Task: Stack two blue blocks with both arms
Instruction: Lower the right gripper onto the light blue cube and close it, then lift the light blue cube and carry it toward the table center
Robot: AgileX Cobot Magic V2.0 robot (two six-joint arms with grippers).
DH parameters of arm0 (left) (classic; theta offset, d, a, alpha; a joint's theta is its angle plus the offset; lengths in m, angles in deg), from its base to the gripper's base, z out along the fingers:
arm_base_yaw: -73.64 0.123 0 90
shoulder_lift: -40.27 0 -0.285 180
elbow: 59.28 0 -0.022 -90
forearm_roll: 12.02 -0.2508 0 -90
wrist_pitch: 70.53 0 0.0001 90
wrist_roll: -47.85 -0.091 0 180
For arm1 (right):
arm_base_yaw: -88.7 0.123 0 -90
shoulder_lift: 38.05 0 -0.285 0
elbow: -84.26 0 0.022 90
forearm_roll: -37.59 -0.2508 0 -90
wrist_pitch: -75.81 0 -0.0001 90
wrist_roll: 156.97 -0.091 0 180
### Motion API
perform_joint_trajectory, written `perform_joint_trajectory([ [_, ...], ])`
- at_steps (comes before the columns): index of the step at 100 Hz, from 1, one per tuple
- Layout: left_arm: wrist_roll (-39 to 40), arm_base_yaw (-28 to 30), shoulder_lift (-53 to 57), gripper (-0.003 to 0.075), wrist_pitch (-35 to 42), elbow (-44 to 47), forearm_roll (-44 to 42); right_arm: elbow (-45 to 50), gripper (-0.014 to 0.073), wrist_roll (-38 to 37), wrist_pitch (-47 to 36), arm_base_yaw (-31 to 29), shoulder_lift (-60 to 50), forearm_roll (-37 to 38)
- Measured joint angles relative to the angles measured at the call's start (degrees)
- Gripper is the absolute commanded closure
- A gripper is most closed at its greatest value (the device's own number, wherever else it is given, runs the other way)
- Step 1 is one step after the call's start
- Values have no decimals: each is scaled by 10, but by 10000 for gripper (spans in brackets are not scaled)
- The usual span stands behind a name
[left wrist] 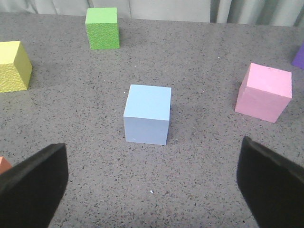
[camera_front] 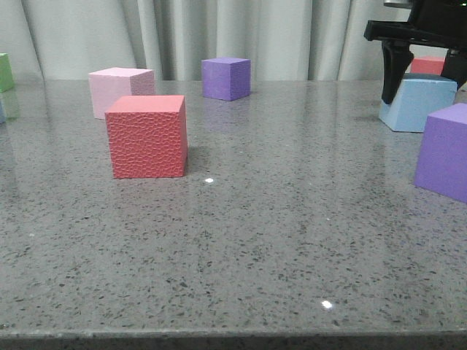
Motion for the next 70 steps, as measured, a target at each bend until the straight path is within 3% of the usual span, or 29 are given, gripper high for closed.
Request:
perform_joint_trajectory([
  [36,0,0,0,29,0,0,0,-65,209,-40,15,19,1,-5],
  [70,0,0,0,29,-1,0,0,-184,209,-133,20,163,9,28],
])
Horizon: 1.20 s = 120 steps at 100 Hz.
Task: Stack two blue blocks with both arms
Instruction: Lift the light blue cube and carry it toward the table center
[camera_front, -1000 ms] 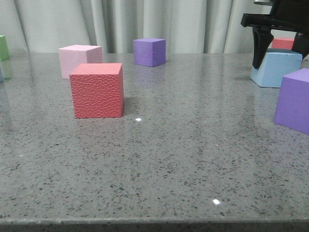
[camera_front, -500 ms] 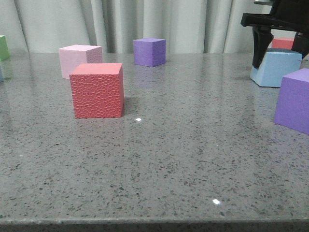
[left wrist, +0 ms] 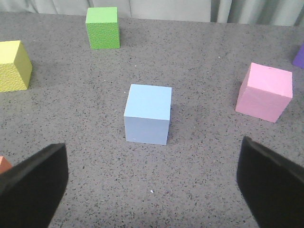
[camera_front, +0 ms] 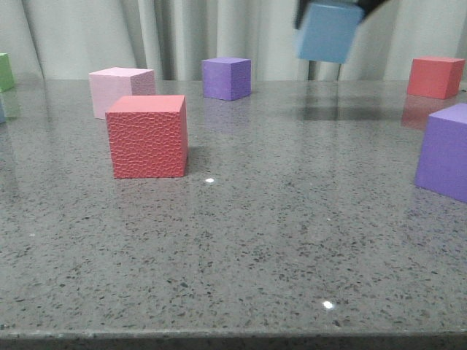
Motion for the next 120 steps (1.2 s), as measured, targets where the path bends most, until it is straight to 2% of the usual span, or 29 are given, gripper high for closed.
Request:
perform_joint_trajectory([
  [15,0,0,0,29,-1,0,0,-22,209,-31,4,56,20,10],
  [39,0,0,0,29,-9,0,0,-41,209,-74,4,99,65,11],
  [106,1,0,0,29,-13,0,0,-42,209,-86,3,105,103,13],
  [120,1,0,0,29,-13,0,0,-42,181,-86,-2,105,103,13],
])
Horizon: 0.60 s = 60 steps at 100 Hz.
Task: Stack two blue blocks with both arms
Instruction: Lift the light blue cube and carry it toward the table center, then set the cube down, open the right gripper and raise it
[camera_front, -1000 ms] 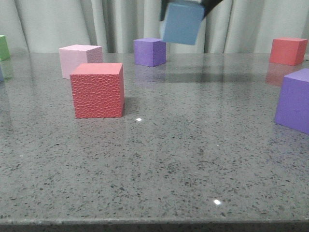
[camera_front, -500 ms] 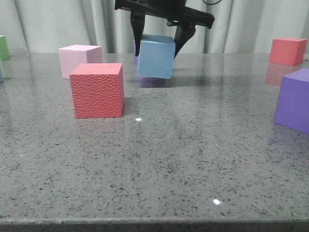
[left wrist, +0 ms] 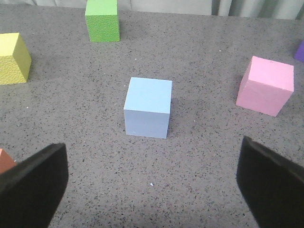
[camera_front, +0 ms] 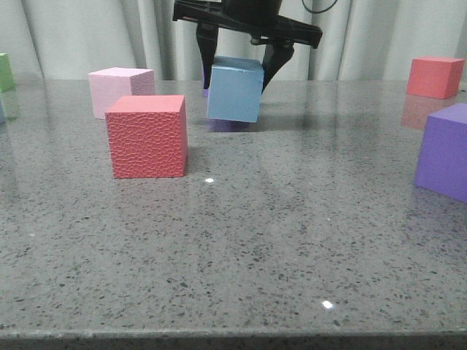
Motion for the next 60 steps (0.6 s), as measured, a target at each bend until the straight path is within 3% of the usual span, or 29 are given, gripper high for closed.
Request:
perform_joint_trajectory([
  [20,1,0,0,29,0,0,0,0,8,0,-1,0,0,-1],
  [60,1,0,0,29,0,0,0,0,9,0,-2,0,-8,-3],
])
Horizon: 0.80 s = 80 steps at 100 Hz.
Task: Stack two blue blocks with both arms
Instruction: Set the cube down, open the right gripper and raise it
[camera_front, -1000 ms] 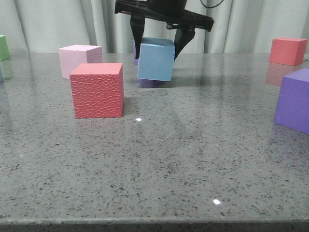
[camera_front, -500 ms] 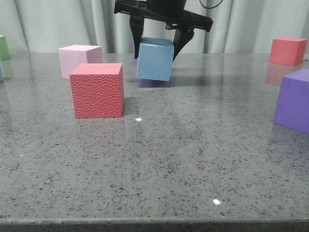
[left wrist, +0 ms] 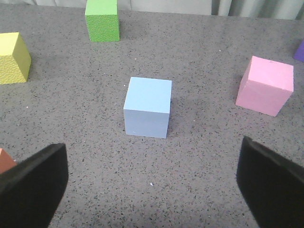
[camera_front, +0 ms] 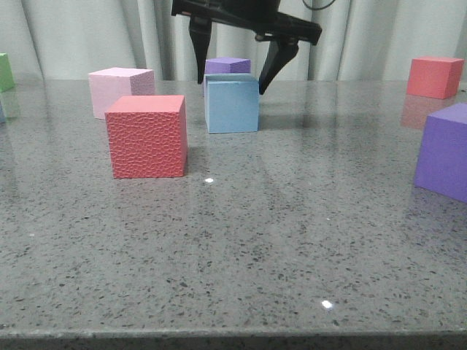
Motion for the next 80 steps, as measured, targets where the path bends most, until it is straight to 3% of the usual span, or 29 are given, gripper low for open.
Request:
perform_joint_trajectory([
  [27,12,8,-34,29,-7,-17,0,0,10,40,5,0,-44,0],
  [57,8,42,-158,29,-49,-113,0,1,11,74,9,32,-103,33],
  [80,-19,42,-269,29,-81,-197,9,75,11,92,-7,51,-170,40],
])
